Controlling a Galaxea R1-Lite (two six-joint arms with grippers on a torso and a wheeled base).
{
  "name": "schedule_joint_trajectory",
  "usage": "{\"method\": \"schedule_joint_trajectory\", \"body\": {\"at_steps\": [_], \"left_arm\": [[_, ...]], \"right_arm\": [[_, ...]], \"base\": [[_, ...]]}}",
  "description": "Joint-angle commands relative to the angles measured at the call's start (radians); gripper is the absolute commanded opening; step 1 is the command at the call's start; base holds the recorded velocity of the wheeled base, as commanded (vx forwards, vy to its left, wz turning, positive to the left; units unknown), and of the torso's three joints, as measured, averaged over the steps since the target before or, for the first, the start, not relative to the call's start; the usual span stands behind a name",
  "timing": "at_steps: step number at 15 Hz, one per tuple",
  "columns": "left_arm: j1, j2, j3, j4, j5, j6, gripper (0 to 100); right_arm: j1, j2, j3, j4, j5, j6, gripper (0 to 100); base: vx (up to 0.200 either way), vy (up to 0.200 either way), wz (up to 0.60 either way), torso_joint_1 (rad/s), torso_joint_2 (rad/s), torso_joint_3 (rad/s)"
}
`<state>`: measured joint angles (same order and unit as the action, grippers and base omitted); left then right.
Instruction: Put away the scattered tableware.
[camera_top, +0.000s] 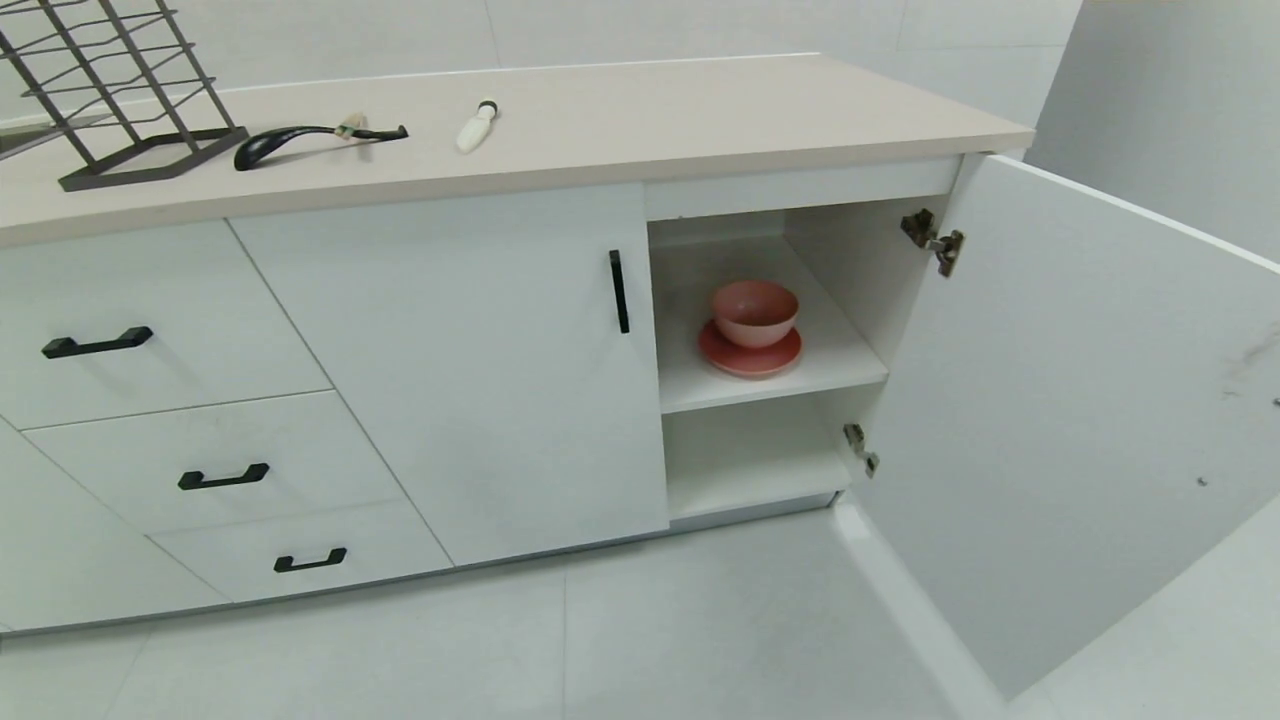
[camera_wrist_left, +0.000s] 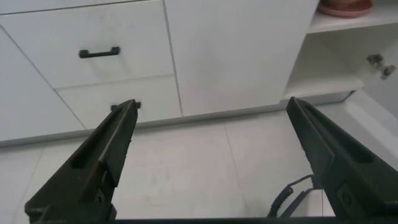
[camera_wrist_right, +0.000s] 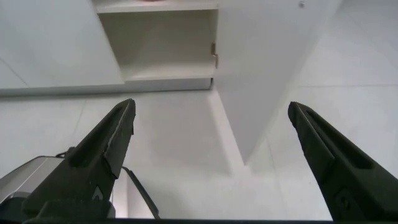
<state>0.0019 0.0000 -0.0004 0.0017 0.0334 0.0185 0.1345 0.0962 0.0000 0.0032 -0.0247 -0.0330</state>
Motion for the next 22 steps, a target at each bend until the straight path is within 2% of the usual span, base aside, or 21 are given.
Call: {"method": "schedule_joint_trajectory", "body": {"at_steps": [1, 18, 22], "left_arm": [[0.001, 0.000, 0.000, 0.000, -0.001, 0.000, 100], [0.001, 0.000, 0.000, 0.000, 0.000, 0.000, 100], [0.001, 0.000, 0.000, 0.000, 0.000, 0.000, 100]], "right_arm": [[0.001, 0.005, 0.000, 0.000, 0.000, -0.001, 100], [0.002, 0.005, 0.000, 0.000, -0.001, 0.018, 100], [0.002, 0.005, 0.000, 0.000, -0.001, 0.016, 100]], "base": [[0.000, -0.200, 0.00, -0.002, 0.00, 0.007], [0.000, -0.200, 0.00, 0.002, 0.00, 0.003], [0.000, 0.000, 0.15, -0.001, 0.00, 0.002]]}}
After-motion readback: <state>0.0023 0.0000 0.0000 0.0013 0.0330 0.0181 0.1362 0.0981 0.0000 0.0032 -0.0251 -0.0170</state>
